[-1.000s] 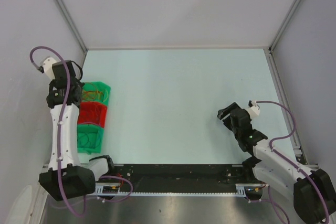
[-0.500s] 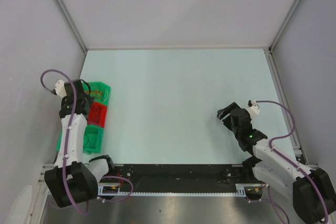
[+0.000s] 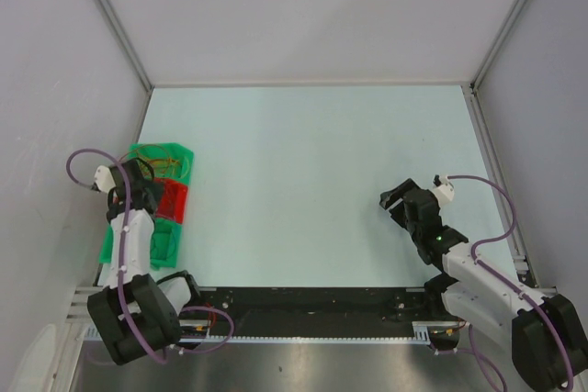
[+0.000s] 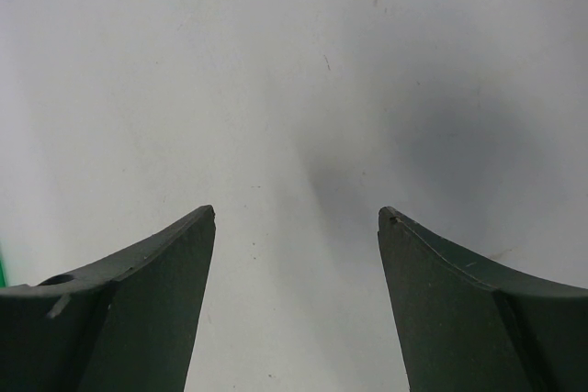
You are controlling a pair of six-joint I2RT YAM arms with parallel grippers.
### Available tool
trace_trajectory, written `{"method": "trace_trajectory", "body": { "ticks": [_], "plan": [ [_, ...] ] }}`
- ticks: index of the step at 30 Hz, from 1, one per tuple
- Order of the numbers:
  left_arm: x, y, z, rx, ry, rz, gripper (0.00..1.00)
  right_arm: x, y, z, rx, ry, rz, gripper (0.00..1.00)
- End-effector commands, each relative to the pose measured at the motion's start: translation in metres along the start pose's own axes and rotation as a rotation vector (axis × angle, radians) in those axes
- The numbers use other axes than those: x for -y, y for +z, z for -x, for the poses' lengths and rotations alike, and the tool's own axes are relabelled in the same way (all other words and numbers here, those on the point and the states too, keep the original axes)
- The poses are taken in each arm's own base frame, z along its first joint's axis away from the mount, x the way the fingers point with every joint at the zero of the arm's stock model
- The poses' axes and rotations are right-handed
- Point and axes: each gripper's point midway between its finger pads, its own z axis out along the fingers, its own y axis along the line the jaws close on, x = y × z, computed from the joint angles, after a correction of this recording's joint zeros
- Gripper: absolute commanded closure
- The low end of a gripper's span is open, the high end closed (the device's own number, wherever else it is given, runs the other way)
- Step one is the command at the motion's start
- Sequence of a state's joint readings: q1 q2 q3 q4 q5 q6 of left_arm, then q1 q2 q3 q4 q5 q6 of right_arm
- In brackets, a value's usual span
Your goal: Untangle the cables
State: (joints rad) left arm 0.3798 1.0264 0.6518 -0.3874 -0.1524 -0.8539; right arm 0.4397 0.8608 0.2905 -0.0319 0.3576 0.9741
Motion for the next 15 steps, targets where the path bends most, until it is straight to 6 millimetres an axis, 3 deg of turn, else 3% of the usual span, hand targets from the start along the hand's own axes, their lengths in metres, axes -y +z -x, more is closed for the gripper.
{"method": "trace_trajectory", "body": {
  "ticks": [1, 9, 15],
  "plan": [
    [0.020, 0.001, 0.022, 0.038, -0.066, -0.078, 1.00, -0.018, 0.000, 0.014, 0.034, 0.014, 0.038, 0.24],
    [0.021, 0.012, 0.050, 0.034, -0.128, -0.090, 1.00, -0.016, 0.001, 0.013, 0.027, 0.013, 0.032, 0.24],
    [0.072, 0.005, 0.066, 0.014, -0.132, -0.311, 1.00, -0.022, 0.002, 0.017, 0.036, 0.020, 0.056, 0.24]
  ]
}}
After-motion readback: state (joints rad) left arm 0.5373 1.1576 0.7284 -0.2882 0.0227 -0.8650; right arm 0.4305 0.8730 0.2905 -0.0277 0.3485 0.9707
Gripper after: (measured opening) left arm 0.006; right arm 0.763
